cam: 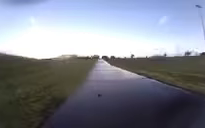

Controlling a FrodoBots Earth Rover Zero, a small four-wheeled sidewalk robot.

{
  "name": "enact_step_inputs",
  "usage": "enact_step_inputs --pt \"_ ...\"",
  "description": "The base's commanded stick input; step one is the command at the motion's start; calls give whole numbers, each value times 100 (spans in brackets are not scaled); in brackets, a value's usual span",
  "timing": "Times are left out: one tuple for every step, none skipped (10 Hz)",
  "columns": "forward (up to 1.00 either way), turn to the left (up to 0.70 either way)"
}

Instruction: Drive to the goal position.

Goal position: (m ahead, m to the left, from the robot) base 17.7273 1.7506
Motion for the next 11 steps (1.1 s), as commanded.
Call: enact_step_inputs --pt "45 0" --pt "45 0" --pt "45 0" --pt "45 0" --pt "45 0" --pt "45 0" --pt "45 0" --pt "45 0" --pt "45 0" --pt "45 0" --pt "45 0"
